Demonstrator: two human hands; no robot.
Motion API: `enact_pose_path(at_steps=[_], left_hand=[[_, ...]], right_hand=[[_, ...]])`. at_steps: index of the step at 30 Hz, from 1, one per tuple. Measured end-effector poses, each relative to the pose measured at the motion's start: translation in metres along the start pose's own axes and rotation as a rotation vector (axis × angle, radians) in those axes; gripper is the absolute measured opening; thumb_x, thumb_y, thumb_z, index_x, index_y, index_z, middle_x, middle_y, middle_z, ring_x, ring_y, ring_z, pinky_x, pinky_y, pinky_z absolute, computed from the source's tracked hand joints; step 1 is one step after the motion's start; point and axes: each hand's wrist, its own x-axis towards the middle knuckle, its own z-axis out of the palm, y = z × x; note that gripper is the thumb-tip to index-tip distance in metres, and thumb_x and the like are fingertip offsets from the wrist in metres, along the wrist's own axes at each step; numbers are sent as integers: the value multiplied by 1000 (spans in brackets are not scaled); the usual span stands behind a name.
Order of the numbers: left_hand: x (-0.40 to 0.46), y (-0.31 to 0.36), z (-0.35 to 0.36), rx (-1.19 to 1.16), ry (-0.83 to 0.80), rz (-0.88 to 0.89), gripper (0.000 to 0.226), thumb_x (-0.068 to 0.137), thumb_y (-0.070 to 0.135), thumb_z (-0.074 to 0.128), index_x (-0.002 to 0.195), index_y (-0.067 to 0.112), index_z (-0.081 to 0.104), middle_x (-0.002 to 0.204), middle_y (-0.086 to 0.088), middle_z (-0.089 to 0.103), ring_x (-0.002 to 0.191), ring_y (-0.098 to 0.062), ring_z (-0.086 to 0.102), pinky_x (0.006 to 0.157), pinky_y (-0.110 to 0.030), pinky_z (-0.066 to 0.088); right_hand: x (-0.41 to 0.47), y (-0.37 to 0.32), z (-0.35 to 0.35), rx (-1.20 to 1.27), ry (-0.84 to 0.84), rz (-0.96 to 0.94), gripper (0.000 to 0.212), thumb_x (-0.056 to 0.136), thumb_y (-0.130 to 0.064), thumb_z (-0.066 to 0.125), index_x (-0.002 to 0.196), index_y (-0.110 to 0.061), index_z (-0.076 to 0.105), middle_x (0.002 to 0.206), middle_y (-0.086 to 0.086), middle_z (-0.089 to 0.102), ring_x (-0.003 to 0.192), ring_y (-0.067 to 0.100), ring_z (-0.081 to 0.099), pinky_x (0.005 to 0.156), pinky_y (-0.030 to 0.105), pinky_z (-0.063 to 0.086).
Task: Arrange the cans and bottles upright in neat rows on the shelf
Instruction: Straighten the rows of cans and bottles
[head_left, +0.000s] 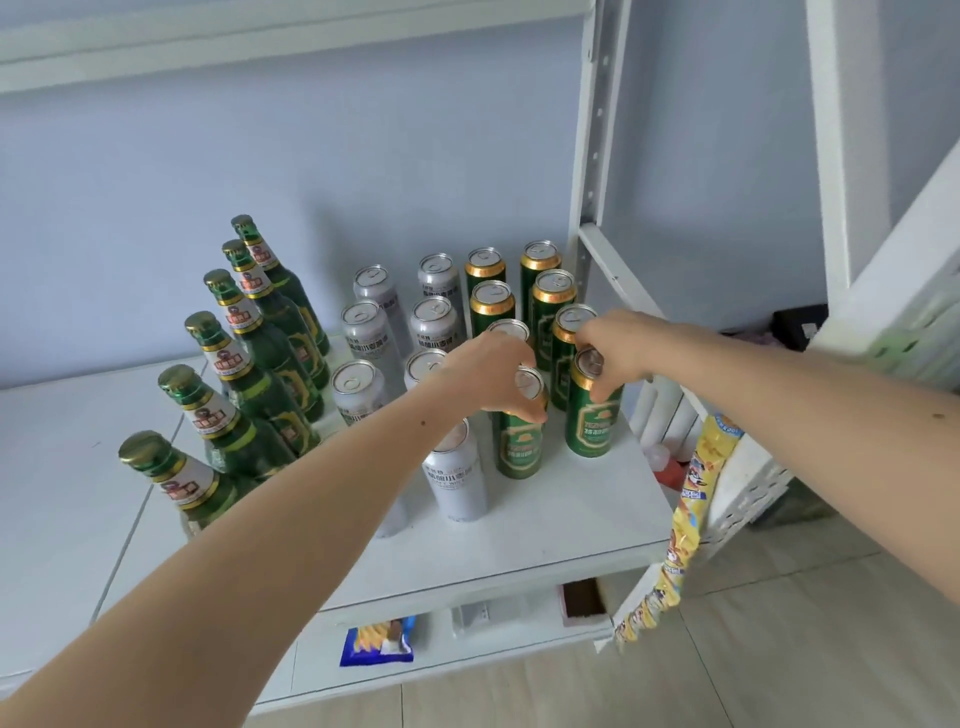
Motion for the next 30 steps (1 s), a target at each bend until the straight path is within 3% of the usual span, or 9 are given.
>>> enact_pose_path(at_steps=[4,7,9,12,14,19,27,30], left_hand=[[-7,11,0,-51,5,-50,64,69,42,80,126,19,59,95,4,56,96,-19,57,76,-30,50],[-12,15,0,-91,13,-79,66,70,38,82,129,20,58,107,1,60,107,-19,53,80,-27,44],[-16,18,2,-96,12,-88,67,71,37,82,130,20,57,121,0,59,115,-19,51,84,-28,43],[-20,26,4,-82,-17,-76,68,70,40,82,130,19,57,126,0,57,119,-21,50,88,-30,44],[-23,33,4,-77,-37,-60,68,70,41,82,130,19,57,128,1,56,120,-21,48,93,-32,44],[-31,41,5,-93,-47,-40,67,70,38,83,129,16,57,126,-1,55,118,-22,49,88,-29,41],[-40,43,4,-96,-39,-52,66,76,36,79,134,16,53,130,-1,55,121,-21,48,85,-23,36],[-42,44,5,-99,-59,-69,74,76,40,78,139,18,48,135,-1,54,123,-21,48,91,-27,39]], right_hand=[[-6,1,2,-2,14,-39,53,69,-35,85,109,-9,62,99,8,64,80,23,60,53,26,43],[-10,3,6,9,1,-54,58,68,-36,86,114,-9,63,104,8,65,88,25,63,65,31,52],[-16,5,7,-3,-16,-71,58,68,-37,86,113,-9,63,104,8,65,88,25,64,67,33,56],[-28,6,8,-1,-44,-84,55,69,-36,85,112,-9,63,102,7,63,83,23,63,44,24,43],[-34,7,9,-6,-52,-92,55,68,-36,85,111,-9,65,99,6,64,80,22,63,42,22,40],[-41,7,16,-53,-59,-105,58,61,-43,87,103,-10,67,93,5,65,79,22,68,65,33,59],[-50,7,21,-97,-28,-124,64,61,-49,86,108,-12,64,99,5,66,84,23,66,69,34,58],[-50,6,22,-121,-53,-123,67,62,-53,84,111,-12,63,101,5,67,86,24,66,71,35,58]])
